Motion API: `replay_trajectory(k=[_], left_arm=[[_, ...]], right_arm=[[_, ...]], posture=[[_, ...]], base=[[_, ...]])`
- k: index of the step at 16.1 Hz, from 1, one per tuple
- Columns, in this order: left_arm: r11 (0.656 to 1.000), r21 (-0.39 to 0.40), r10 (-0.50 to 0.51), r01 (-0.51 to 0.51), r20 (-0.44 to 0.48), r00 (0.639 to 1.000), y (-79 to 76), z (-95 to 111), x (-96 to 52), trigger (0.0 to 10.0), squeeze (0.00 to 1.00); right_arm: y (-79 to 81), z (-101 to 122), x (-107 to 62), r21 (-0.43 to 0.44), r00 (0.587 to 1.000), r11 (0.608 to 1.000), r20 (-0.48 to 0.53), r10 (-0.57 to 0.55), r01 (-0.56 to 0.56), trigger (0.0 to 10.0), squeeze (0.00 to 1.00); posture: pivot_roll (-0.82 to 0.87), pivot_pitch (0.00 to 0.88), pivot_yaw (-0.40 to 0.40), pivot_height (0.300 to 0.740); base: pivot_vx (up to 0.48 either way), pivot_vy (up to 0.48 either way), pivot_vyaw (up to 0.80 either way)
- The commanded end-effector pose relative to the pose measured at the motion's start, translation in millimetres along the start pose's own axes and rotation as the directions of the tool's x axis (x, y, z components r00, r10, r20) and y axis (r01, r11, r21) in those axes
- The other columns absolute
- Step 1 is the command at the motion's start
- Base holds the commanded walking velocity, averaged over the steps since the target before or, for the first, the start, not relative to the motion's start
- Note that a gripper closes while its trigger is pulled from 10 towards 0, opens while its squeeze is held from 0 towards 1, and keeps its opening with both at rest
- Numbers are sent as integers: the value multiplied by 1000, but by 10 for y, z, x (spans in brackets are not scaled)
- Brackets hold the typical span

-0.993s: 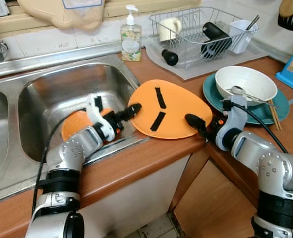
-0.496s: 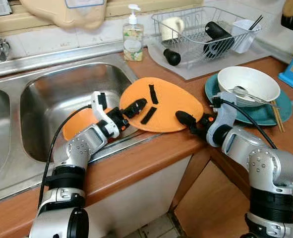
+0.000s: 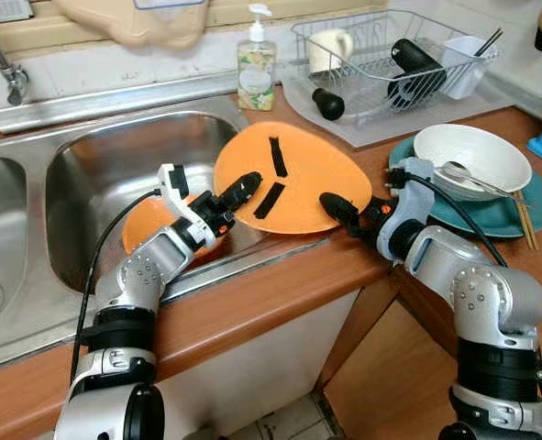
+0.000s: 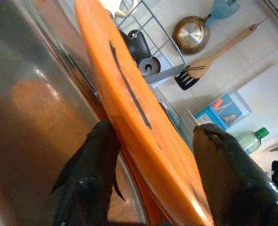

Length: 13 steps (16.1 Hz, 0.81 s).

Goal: Kitchen organization

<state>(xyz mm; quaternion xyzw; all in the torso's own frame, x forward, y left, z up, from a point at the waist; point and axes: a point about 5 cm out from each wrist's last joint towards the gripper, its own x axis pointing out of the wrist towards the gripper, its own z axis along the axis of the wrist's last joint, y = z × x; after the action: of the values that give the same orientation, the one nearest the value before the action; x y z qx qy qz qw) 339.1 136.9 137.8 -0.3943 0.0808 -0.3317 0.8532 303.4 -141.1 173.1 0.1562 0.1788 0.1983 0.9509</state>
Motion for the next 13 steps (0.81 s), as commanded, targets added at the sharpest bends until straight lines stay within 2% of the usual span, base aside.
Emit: replay_trajectory(k=[1, 10, 13], left_arm=[[999, 41, -33, 33, 11, 999, -64, 43, 9, 0, 0], [994, 94, -76, 60, 173, 982, -271, 384, -77, 0, 0], [993, 115, -45, 17, 249, 968, -328, 518, -142, 0, 0]], right_arm=[[67, 110, 15, -33, 999, 999, 39, 35, -34, 10000, 0], [205, 404, 37, -83, 985, 994, 153, 80, -68, 10000, 0], [264, 463, 43, -104, 979, 991, 174, 106, -89, 10000, 0]], posture=[[-149, 0, -1, 740], [-136, 0, -17, 740], [-135, 0, -13, 740]], base=[[0, 0, 0], [0, 0, 0], [0, 0, 0]])
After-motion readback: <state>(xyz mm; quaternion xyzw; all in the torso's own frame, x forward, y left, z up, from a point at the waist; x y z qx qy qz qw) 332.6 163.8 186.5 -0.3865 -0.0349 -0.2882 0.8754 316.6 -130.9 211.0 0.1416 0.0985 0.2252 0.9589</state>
